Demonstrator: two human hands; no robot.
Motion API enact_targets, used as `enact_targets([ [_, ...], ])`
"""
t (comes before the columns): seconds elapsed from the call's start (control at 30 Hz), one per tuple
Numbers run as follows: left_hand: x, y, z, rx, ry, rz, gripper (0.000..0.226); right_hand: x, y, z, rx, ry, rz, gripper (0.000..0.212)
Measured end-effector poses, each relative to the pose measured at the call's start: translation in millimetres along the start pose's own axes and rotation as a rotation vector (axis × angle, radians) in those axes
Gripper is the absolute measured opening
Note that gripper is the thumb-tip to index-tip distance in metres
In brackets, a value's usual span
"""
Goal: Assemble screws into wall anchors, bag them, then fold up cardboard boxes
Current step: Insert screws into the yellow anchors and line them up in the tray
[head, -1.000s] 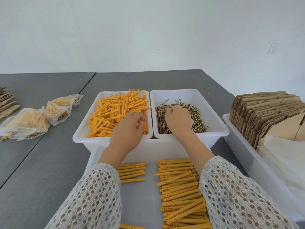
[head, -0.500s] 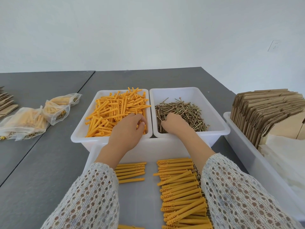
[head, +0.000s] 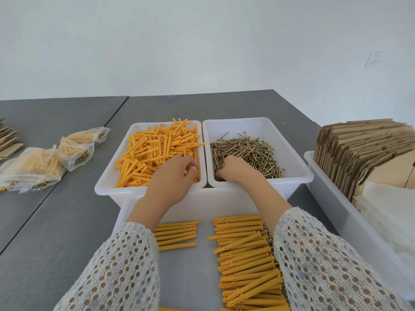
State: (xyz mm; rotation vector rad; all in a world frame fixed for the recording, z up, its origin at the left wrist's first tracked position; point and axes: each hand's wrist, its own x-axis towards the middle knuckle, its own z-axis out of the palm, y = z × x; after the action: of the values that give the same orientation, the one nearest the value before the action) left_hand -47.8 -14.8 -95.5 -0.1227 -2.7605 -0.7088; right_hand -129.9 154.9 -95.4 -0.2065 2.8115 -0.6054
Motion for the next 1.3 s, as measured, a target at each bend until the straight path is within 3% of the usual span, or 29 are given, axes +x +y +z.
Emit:
enact_targets([
  [0.2, -0.8, -0.1, -0.2, -0.003, -0.001, 0.001, 0.018, -4.0, 1.4, -0.6, -0.020, 0.063, 0.015, 0.007],
  [0.3, -0.8, -0.3, -0.2, -0.006, 0.001, 0.000, 0.018, -3.9, 1.2, -1.4, -0.034, 0.046, 0.021, 0.019],
  [0.47, -0.9, -0.2, -0.7, -0.015, 0.000, -0.006, 0.017, -4.9, 1.0, -1.6, -0.060, 0.068, 0.022, 0.011],
  [0.67, -2.2, 1.5, -0.3, -0.040, 0.052, 0.015, 0.012, -6.4, 1.6, -1.1, -0.033, 0.109, 0.032, 0.027],
  [1.13, -5.4, 2.9, 1.0, -0.098, 0.189, 0.102, 0.019, -3.7, 6.8, -5.6, 0.293, 0.301, 0.018, 0.036],
  [1.3, -4.5, 0.9, 2.3, -0.105, 0.180, 0.100, 0.023, -5.1, 4.9, -7.7, 0.451, 0.458, -0.024, 0.035],
])
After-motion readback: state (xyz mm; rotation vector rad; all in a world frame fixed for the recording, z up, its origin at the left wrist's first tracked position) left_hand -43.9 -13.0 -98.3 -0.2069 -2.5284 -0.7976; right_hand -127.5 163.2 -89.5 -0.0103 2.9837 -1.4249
